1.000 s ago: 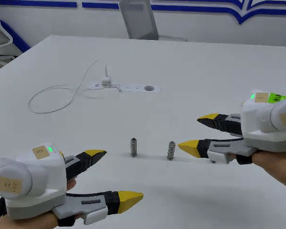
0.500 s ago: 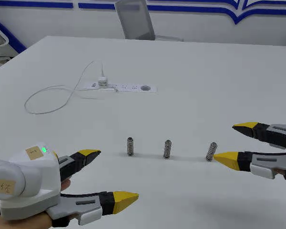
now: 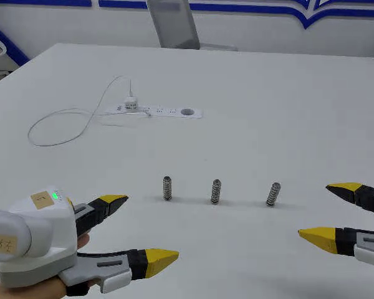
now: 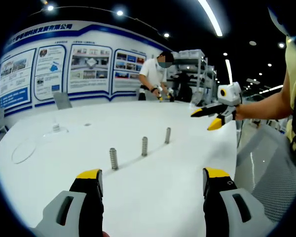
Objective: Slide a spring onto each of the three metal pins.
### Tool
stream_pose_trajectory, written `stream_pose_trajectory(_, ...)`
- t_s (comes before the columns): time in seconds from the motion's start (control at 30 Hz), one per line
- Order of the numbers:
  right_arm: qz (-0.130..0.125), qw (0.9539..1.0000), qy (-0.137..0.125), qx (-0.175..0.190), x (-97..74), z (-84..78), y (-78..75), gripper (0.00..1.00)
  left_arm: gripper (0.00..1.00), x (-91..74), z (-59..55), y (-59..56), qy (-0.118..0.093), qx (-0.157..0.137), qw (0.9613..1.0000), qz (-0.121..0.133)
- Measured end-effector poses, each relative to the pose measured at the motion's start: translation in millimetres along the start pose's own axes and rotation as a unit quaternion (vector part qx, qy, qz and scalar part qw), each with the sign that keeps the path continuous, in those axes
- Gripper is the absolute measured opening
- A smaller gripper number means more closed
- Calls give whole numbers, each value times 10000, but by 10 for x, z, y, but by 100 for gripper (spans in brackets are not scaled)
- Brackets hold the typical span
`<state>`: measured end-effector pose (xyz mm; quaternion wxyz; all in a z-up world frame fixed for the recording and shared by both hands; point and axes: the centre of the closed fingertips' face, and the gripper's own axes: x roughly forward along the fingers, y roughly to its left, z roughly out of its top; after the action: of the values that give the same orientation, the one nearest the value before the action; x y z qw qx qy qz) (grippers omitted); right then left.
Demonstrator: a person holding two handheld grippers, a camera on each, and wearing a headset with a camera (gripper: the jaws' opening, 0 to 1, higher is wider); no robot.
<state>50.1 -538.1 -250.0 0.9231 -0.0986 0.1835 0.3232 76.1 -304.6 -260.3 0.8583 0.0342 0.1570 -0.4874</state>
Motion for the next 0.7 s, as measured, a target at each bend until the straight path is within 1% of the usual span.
stream_pose_trajectory(0.23,-28,10000,-3,85,21,-56,8,69,85,-13,-14,24,4,-13,10000,34)
stream_pose_trajectory(0.33,-23,9999,-29,105,30,-48,21,69,85,-14,-13,32,-1,-19,10000,46)
stream_pose_trajectory(0.43,-5,10000,15,60,42,-58,33,69,85,-11,-20,34,4,-30,10000,57)
stream_pose_trajectory(0.7,-4,10000,-23,70,63,-26,31,68,85,-12,-21,38,-8,-57,10000,75)
